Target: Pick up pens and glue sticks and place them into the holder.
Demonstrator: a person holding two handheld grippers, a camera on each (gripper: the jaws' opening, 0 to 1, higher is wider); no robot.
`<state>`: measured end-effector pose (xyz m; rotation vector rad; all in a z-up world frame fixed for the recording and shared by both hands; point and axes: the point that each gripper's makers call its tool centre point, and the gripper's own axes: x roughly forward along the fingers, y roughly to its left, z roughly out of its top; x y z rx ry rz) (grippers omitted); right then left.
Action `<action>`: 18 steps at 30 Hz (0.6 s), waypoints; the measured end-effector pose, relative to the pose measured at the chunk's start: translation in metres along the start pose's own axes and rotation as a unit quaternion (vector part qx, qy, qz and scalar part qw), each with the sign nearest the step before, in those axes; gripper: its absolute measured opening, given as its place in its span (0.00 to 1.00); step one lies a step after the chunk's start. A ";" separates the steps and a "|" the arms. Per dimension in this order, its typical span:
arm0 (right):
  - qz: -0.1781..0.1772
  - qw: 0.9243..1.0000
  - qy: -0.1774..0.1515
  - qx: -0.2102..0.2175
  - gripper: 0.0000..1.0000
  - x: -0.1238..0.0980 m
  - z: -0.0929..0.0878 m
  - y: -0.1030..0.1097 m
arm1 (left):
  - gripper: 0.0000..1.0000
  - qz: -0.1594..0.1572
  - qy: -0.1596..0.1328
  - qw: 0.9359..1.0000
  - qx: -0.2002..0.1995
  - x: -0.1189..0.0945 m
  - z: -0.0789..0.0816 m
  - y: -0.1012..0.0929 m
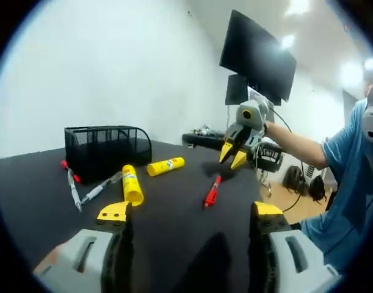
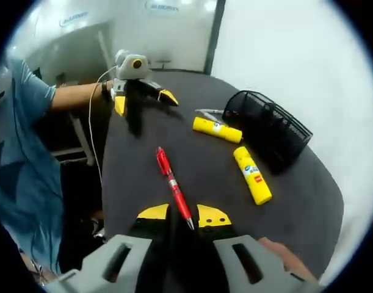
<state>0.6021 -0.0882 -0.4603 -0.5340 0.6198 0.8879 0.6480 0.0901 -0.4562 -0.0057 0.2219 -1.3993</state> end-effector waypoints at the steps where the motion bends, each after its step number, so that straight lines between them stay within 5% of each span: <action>1: 0.003 1.000 0.013 -0.006 0.13 0.002 -0.002 -0.001 | 0.72 -0.002 -0.004 1.000 -0.009 -0.001 -0.003 0.001; 7: 0.021 0.997 0.071 -0.019 0.13 0.015 -0.014 0.000 | 0.66 -0.006 -0.010 1.000 -0.017 -0.001 0.000 -0.011; 18: 0.036 0.991 0.123 -0.032 0.06 0.019 -0.028 -0.005 | 0.64 -0.007 -0.019 1.000 -0.019 -0.004 0.000 -0.019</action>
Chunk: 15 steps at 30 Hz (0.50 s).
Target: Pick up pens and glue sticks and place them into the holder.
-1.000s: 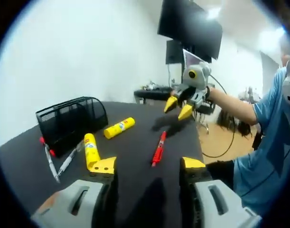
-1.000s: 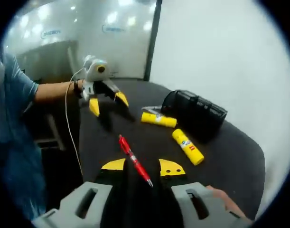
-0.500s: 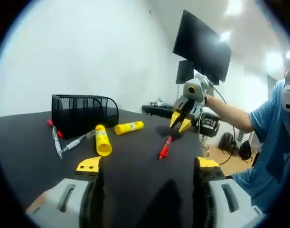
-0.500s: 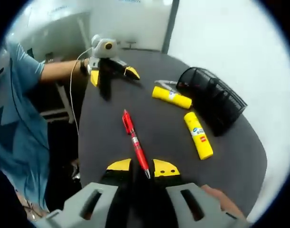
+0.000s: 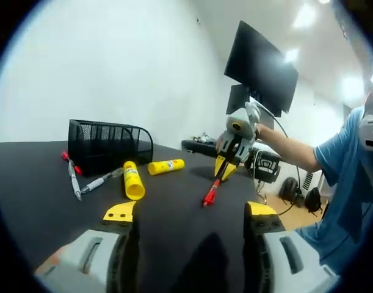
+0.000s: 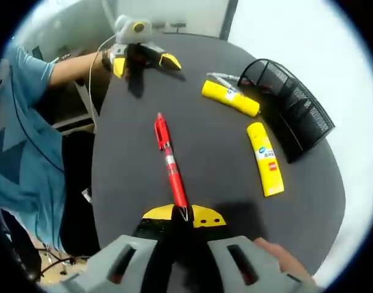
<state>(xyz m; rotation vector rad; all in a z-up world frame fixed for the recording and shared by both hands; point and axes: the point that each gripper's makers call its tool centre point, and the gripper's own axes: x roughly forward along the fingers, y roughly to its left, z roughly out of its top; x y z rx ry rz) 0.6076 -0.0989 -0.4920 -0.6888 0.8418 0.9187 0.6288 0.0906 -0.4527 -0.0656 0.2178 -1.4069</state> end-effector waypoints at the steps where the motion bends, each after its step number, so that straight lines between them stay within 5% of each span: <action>1: 0.002 1.000 0.006 -0.003 0.06 0.001 -0.001 -0.001 | 0.64 -0.001 0.001 1.000 0.001 0.000 0.000 -0.001; 15: 0.020 0.998 0.037 -0.050 0.03 0.004 -0.005 -0.003 | 0.60 0.006 0.009 1.000 0.011 0.001 -0.005 -0.011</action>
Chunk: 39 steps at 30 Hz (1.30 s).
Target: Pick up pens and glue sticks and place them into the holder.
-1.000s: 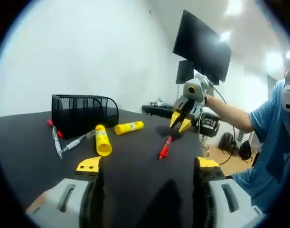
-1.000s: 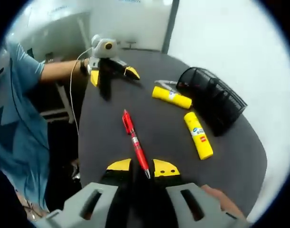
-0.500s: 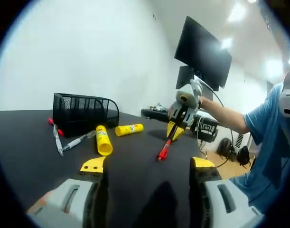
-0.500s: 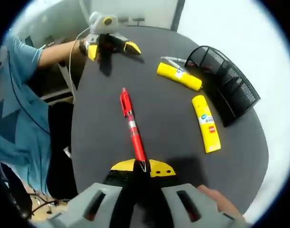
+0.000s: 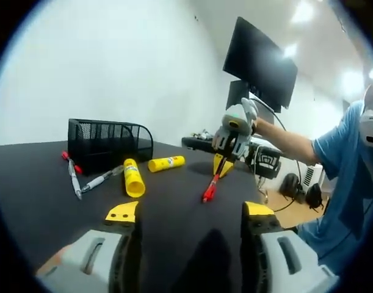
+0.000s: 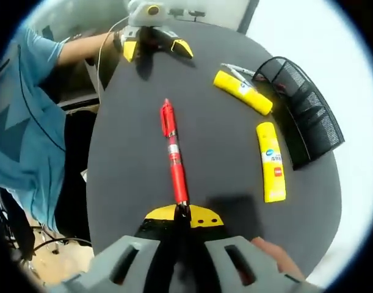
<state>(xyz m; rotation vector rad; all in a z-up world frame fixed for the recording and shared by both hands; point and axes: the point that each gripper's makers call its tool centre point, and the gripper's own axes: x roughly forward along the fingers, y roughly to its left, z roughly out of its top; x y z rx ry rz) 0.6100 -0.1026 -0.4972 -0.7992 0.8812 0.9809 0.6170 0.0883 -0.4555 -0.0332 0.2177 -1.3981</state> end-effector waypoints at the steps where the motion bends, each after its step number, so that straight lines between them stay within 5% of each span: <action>1: 0.000 1.000 0.001 0.000 0.03 0.000 0.000 0.000 | 0.60 0.000 0.002 1.000 0.002 0.000 -0.001 -0.001; 11: 0.020 0.999 0.023 -0.026 0.02 -0.014 0.006 0.002 | 0.59 0.004 0.003 1.000 0.003 0.000 -0.001 0.003; 23: 0.024 1.000 0.015 0.009 0.00 -0.027 0.008 -0.008 | 0.58 0.010 0.012 1.000 0.006 0.001 -0.004 0.013; 29: 0.035 0.997 -0.064 0.038 0.00 -0.039 0.030 -0.005 | 0.58 0.010 0.012 1.000 0.006 0.001 -0.004 0.017; 39: -0.007 0.993 -0.097 0.062 0.00 -0.031 0.037 -0.024 | 0.58 0.012 0.020 1.000 0.011 0.002 -0.006 0.027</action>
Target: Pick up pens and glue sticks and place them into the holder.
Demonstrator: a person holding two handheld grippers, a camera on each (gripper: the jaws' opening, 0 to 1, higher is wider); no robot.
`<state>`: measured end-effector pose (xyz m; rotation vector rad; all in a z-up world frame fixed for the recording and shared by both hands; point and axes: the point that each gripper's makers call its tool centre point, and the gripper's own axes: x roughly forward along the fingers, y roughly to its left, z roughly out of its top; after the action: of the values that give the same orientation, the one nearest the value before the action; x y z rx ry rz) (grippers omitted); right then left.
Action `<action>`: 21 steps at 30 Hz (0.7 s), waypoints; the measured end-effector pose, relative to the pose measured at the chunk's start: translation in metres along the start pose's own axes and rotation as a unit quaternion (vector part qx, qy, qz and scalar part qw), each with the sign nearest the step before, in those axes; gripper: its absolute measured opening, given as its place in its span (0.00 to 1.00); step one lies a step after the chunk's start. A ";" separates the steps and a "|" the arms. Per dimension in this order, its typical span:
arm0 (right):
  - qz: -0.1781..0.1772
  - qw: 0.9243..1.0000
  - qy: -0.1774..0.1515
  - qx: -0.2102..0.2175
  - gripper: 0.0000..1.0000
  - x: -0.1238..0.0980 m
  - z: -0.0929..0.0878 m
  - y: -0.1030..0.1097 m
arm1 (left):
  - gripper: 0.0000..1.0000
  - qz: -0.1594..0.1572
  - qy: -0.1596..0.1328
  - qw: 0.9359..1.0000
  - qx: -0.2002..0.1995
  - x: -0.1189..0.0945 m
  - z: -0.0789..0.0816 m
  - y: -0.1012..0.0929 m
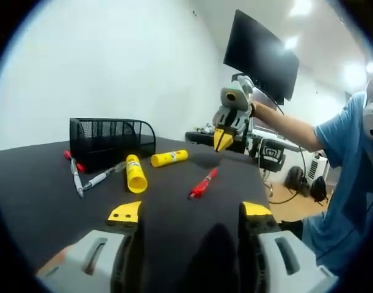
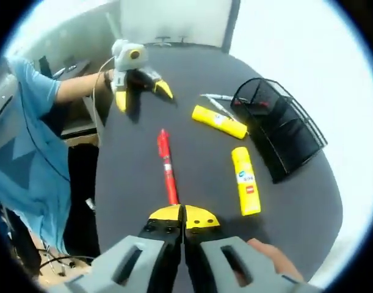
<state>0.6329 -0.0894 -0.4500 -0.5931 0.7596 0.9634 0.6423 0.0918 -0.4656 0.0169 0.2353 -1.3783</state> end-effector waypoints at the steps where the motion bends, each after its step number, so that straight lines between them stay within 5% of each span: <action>1: 0.000 1.000 -0.013 0.013 0.00 0.002 0.004 0.003 | 0.58 0.000 0.002 1.000 0.001 0.000 0.000 0.001; 5: 0.030 0.999 -0.005 0.038 0.17 0.013 0.000 0.023 | 0.58 -0.001 0.003 1.000 0.001 -0.001 -0.001 0.001; 13: 0.018 0.998 0.053 -0.019 0.10 0.039 0.012 0.026 | 0.57 0.003 -0.006 1.000 -0.002 -0.003 0.002 0.009; 18: 0.032 0.988 0.140 -0.059 0.08 0.049 0.003 0.028 | 0.57 0.001 -0.016 1.000 -0.006 -0.004 0.004 0.013; 21: 0.036 0.984 0.162 -0.070 0.08 0.055 0.000 0.028 | 0.57 0.000 -0.022 1.000 -0.006 -0.005 0.006 0.010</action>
<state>0.6275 -0.0493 -0.4967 -0.8627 1.0133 1.0049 0.6523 0.0975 -0.4597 -0.0235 0.2075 -1.3750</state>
